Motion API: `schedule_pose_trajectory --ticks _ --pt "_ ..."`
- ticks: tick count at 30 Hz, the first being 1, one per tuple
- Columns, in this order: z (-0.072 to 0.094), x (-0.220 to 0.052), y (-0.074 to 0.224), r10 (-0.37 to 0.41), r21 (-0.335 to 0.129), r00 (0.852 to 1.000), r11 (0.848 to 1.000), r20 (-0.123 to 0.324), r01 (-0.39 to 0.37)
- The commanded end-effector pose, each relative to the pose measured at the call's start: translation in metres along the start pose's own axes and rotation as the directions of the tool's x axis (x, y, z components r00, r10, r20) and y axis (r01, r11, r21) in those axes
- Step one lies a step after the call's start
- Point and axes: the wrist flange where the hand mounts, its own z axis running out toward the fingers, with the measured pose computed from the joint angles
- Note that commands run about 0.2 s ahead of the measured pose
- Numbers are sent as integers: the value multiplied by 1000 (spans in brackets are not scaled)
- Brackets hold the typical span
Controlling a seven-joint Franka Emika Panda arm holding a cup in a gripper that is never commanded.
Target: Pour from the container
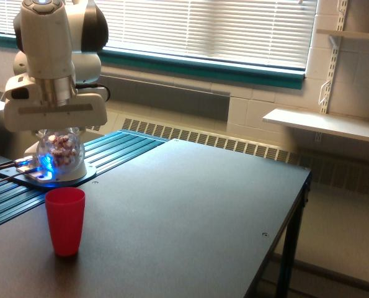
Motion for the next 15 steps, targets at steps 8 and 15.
schedule_pose_trajectory --ticks 8,15 --pt "2 2 -10 3 -28 1000 1000 9 -3" --pt "3 0 -13 7 -35 1000 999 11 -6"
